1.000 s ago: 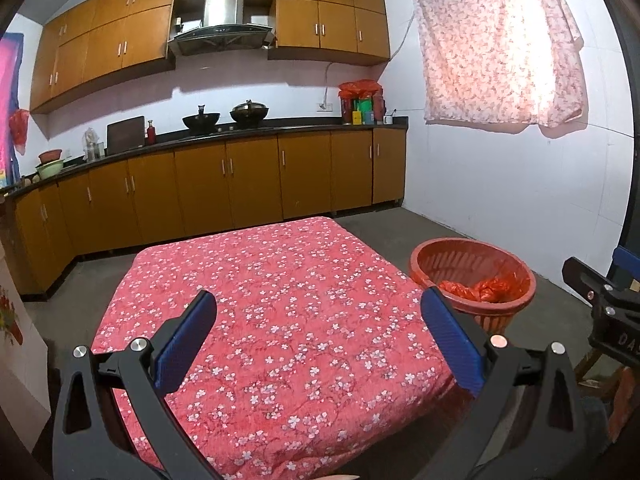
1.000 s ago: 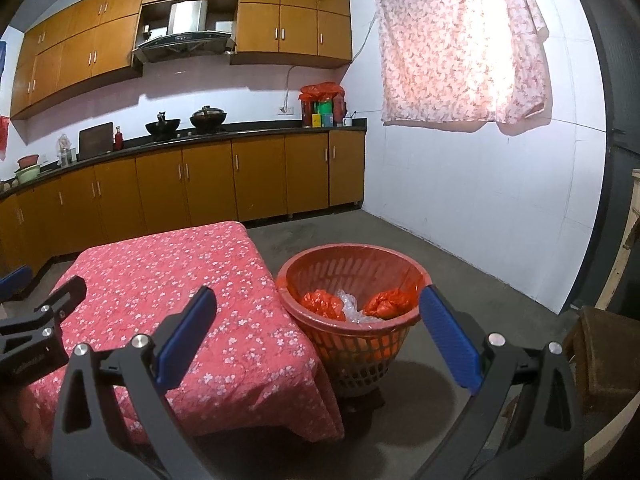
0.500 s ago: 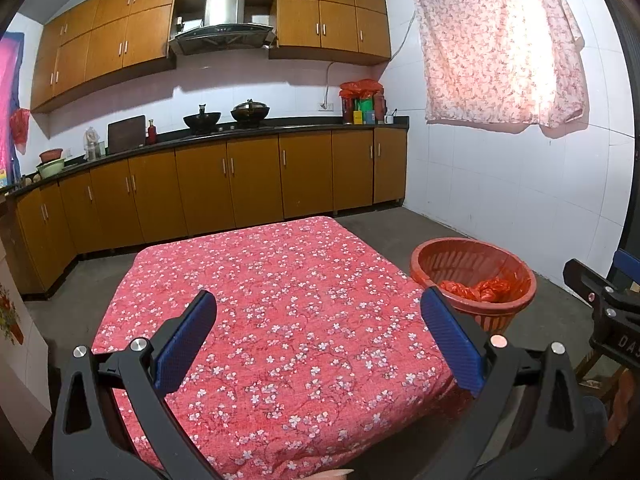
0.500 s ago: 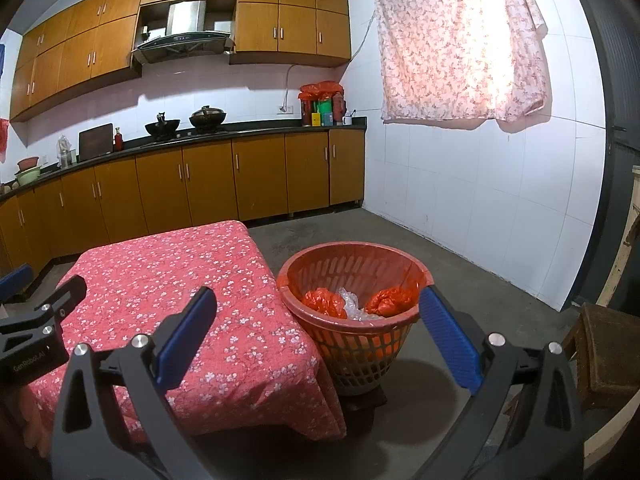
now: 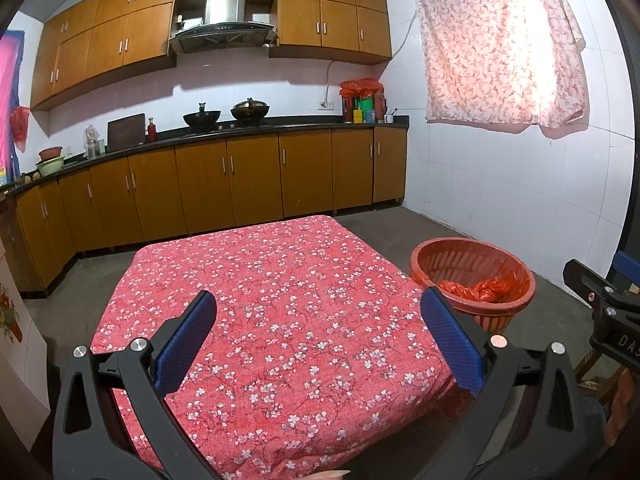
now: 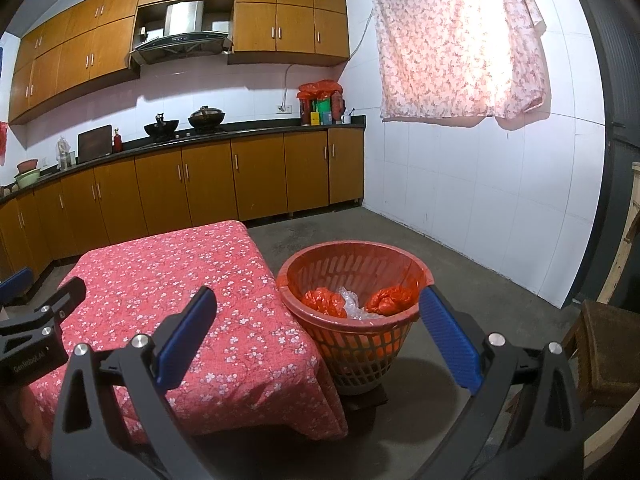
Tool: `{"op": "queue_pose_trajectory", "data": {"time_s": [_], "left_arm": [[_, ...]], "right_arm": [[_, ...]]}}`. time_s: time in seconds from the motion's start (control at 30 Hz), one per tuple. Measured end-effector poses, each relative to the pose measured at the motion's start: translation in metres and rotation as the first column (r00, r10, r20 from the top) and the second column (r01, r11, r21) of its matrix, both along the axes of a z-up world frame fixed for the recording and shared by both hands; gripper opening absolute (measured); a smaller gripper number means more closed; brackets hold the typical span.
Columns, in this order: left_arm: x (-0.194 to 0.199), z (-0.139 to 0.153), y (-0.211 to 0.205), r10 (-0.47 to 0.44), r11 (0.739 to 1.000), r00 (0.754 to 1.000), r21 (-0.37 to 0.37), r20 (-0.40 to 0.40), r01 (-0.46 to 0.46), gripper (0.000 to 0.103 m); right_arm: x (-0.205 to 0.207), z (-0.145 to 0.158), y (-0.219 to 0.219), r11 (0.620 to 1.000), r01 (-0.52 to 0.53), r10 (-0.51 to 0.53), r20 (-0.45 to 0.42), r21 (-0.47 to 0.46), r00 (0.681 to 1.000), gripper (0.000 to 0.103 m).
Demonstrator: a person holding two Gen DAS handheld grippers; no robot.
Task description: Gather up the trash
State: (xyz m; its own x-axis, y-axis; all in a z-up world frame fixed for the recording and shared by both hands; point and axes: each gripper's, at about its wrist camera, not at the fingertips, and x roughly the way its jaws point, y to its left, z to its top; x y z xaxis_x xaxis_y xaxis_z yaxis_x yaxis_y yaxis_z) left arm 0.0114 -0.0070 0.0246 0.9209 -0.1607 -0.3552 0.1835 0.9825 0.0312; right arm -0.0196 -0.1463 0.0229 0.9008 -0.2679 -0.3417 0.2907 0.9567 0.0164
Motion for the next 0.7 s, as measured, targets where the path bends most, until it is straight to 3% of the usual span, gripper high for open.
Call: {"op": "queue_pose_trajectory", "data": {"time_s": [0.7], "left_arm": [[0.0006, -0.0002, 0.0001, -0.001, 1.000, 1.000, 0.000, -0.004, 0.001, 0.101]], "right_arm": [[0.0002, 0.0019, -0.0012, 1.000, -0.001, 0.001, -0.001, 0.001, 1.000, 0.099]]}}
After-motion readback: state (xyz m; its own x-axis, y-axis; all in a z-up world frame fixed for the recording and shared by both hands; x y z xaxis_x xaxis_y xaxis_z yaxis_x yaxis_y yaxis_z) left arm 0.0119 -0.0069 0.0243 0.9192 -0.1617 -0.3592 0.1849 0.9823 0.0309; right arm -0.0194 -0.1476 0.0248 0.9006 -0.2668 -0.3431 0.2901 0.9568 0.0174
